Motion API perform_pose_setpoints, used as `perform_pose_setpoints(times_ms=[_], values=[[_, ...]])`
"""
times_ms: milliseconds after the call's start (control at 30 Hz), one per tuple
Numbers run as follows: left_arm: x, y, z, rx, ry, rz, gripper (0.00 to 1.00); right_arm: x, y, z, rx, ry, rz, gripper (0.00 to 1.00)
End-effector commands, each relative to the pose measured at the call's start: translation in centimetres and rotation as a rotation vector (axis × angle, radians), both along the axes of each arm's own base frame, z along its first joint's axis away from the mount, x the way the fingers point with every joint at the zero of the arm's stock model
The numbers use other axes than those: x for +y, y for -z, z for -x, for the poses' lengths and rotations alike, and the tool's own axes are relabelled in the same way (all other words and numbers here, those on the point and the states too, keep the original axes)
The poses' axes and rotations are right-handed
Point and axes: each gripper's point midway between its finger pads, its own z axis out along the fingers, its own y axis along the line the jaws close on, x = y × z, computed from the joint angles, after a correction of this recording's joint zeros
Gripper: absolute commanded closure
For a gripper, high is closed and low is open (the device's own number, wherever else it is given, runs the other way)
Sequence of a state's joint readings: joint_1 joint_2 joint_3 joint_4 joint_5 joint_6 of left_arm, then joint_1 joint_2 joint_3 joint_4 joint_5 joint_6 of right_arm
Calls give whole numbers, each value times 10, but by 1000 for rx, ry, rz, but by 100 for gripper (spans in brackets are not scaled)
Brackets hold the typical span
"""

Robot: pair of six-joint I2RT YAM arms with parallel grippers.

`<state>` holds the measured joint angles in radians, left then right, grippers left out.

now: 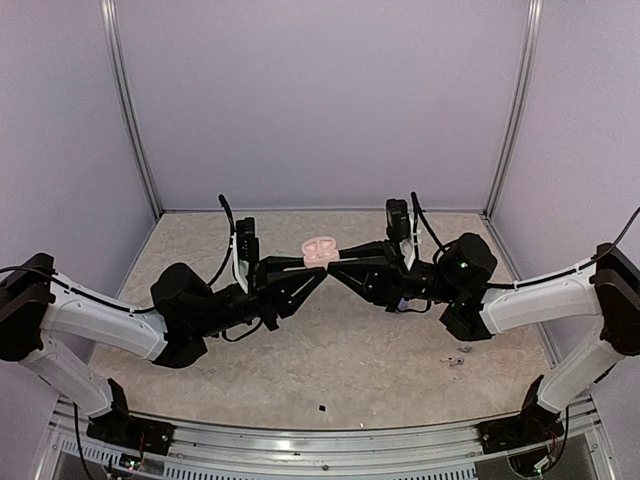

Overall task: Insert the wireless bluetooth earbuds into the charging case
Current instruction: Pass from the right arm to the left, then pick up the right earbud from the center of the board.

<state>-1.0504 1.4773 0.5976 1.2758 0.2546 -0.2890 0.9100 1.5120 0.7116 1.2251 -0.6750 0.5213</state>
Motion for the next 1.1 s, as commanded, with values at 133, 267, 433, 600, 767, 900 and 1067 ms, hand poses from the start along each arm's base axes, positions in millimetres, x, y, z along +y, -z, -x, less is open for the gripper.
perform_pose_setpoints(times_ms=[133, 267, 433, 600, 767, 900, 1067], values=[[8, -2, 2, -22, -21, -4, 89, -13, 0, -1, 15, 11, -14, 60], [16, 14, -3, 2, -59, -61, 90, -25, 9, -13, 55, 60, 29, 47], [18, 34, -7, 27, -76, -176, 92, -34, 37, -38, 144, 209, 223, 42], [24, 53, -5, 49, -67, -237, 97, -60, 67, -53, 251, 372, 458, 38], [26, 65, 1, 33, -51, -267, 99, -109, 119, -68, 463, 591, 707, 37], [25, 69, 1, 37, -43, -271, 99, -161, 170, -79, 731, 793, 872, 37], [22, 72, 1, 42, -33, -264, 99, -220, 212, -87, 934, 987, 946, 40]])
